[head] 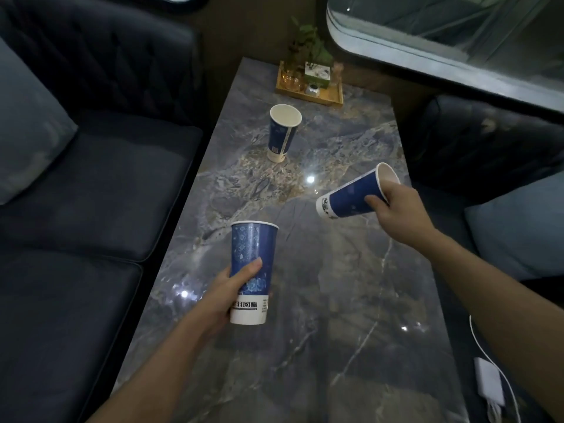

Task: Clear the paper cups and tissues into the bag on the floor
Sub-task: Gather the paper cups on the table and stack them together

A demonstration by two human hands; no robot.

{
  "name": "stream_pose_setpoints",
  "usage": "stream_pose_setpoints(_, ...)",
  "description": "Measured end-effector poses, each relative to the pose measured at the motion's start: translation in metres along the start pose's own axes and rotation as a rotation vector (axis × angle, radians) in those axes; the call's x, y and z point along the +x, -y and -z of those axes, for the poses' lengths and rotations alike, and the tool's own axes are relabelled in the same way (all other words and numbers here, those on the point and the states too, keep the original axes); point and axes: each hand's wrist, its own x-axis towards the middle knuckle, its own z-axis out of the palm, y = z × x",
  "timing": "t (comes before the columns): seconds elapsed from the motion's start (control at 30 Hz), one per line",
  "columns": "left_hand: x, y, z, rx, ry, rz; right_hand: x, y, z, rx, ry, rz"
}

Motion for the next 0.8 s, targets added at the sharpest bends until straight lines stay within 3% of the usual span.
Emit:
stream_pose_setpoints(0.23, -0.032, 0.005, 0.005, -0.023, 0.106, 0.016, -0.036, 0.045, 0.030, 0.087, -0.045, 0.117)
stream_pose_setpoints(0.47, -0.051, 0.015, 0.009, -0.067, 0.101, 0.036, -0.065, 0.089, 0.052, 0.401, -0.005, 0.092)
stream_pose_setpoints(0.8, -0.066, 0.021, 0.023, -0.052, 0.110, 0.022, -0.081, 0.096, 0.044, 0.510, 0.068, 0.039)
